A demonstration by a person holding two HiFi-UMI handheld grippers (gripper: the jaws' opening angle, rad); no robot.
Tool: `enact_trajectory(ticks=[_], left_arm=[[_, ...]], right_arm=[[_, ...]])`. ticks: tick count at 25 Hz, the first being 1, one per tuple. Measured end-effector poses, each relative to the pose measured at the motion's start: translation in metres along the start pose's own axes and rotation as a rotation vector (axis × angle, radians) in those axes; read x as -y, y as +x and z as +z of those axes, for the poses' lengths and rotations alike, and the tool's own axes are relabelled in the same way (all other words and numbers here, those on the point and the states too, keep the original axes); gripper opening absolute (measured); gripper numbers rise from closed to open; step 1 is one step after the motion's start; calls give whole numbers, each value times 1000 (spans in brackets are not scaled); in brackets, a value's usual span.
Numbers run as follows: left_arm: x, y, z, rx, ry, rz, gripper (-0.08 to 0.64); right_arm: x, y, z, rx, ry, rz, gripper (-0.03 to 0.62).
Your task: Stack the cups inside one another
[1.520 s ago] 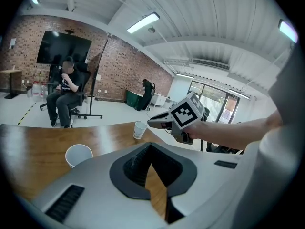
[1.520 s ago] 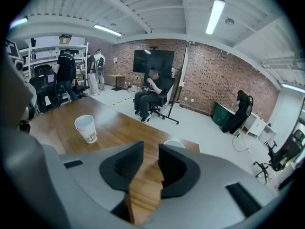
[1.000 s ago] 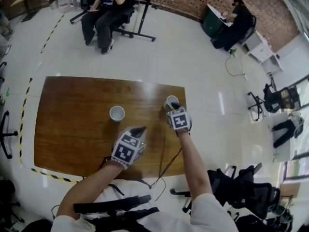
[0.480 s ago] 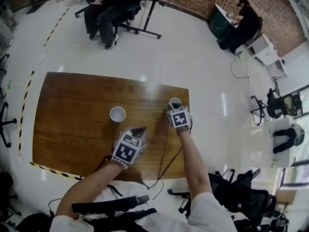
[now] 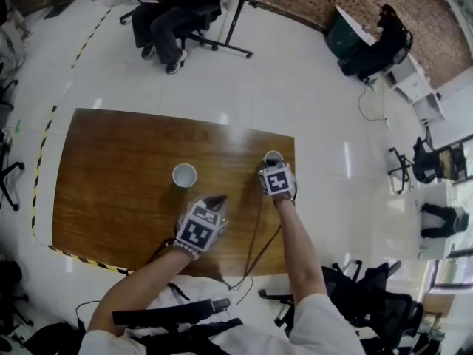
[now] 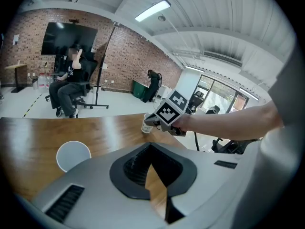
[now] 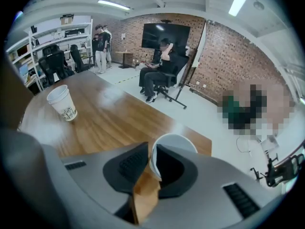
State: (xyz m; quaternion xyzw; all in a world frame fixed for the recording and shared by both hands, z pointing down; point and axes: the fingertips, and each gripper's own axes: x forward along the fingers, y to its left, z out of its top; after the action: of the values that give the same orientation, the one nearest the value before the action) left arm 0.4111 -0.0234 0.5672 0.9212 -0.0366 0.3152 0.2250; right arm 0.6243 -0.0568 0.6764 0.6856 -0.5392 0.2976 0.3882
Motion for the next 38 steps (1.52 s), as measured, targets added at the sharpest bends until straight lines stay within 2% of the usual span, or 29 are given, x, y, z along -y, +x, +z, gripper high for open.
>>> enact_trajectory(ticks=[6,17,25,31,38], left_arm=[[-1,-3,0,1,-7,2,-2],[-1,-17,-7,19,-17,24,-2],[-3,-40,-16,38,-11,34,-2],[-10,-57,-25,40,-10,50,-2],[-28,-85,-39,32,-15,99,-2]], right_arm=[[3,0,3,7,5,-6,35],[0,-38,16,73,11,-26,34],[-36,-86,46,192,48,18,34],[-66,-113,66,250,19,34,34],[-120,-135,89,299,-28,90,34]])
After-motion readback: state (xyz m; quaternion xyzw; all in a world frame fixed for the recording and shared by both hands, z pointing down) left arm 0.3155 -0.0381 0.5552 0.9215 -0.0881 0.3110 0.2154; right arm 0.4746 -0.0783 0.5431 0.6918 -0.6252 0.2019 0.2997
